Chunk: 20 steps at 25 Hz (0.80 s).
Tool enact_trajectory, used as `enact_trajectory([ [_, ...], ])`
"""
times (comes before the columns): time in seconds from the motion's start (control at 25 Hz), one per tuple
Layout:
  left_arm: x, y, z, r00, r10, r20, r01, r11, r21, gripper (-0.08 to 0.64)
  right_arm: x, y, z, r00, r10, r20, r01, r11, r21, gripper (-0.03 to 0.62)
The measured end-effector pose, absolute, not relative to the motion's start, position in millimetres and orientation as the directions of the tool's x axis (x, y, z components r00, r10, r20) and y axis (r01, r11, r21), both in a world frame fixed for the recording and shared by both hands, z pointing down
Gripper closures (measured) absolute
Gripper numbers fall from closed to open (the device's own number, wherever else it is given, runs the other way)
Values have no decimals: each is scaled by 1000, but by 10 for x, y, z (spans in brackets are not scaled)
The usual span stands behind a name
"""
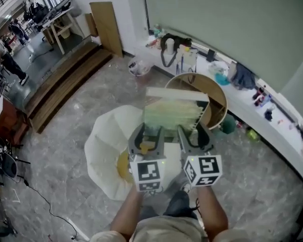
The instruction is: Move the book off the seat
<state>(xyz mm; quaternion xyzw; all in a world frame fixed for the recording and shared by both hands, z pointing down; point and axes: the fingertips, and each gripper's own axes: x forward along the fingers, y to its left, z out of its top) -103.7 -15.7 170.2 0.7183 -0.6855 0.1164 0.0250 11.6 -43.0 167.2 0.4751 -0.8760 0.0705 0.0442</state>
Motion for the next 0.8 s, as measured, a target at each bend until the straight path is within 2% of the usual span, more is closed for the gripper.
enact_trajectory([
  [0.28,-129,-415,1283,157,-979,129,-976,-173,-129,337,1047,-539,1227,-432,-899,71,-902,431,-38,341],
  [0.56,1074,-833,1226,241,-963,121,-958,-256,-130,337,2243,-851,1178,-364,-929,67,-931,363,-33,341],
  [0.8,1588,-1155,1193,281,-952,122,-947,-296,-125,337,2756,-1125,1131,-327,-943,65,-945,327,-23,341],
])
